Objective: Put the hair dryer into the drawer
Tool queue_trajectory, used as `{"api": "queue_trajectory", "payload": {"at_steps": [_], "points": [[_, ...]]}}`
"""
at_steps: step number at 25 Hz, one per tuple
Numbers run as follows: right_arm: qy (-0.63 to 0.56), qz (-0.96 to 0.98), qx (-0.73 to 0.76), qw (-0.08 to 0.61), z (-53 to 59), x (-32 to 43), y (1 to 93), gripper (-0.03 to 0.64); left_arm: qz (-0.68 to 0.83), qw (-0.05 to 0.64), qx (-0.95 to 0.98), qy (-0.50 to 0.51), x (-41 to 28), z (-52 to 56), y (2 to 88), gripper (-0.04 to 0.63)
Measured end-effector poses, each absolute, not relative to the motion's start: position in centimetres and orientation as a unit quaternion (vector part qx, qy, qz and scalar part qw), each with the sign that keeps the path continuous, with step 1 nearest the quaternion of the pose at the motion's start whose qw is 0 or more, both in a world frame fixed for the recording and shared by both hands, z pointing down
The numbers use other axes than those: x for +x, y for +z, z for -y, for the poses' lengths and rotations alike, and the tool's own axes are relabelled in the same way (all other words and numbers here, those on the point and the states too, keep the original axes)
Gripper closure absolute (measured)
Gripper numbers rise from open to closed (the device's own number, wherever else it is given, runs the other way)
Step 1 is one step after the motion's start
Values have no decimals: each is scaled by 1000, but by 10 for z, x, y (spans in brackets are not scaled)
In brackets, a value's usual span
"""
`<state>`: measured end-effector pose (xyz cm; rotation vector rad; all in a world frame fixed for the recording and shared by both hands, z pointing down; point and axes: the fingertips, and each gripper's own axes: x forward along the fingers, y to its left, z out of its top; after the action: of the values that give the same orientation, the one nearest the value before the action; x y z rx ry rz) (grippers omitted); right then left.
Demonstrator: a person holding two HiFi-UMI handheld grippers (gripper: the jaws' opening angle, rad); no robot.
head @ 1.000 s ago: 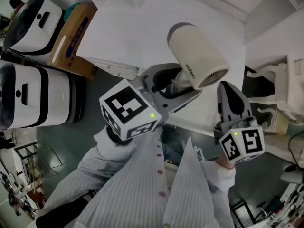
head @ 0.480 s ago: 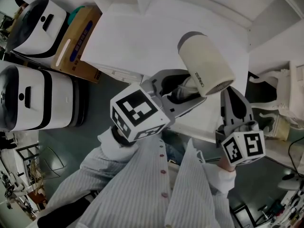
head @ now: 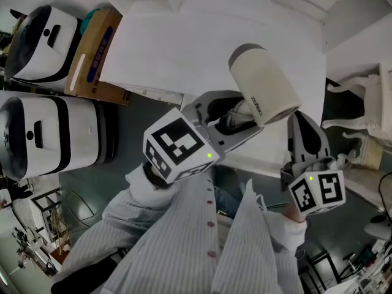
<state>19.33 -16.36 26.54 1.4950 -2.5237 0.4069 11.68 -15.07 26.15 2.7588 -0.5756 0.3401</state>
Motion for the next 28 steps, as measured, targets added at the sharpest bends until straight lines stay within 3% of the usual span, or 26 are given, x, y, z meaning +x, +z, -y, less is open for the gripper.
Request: {"api": "queue_trajectory", "payload": {"at_steps": [28], "points": [[237, 798, 546, 96, 144, 233, 370, 604, 80, 180, 917, 346, 130, 98, 472, 379]]}}
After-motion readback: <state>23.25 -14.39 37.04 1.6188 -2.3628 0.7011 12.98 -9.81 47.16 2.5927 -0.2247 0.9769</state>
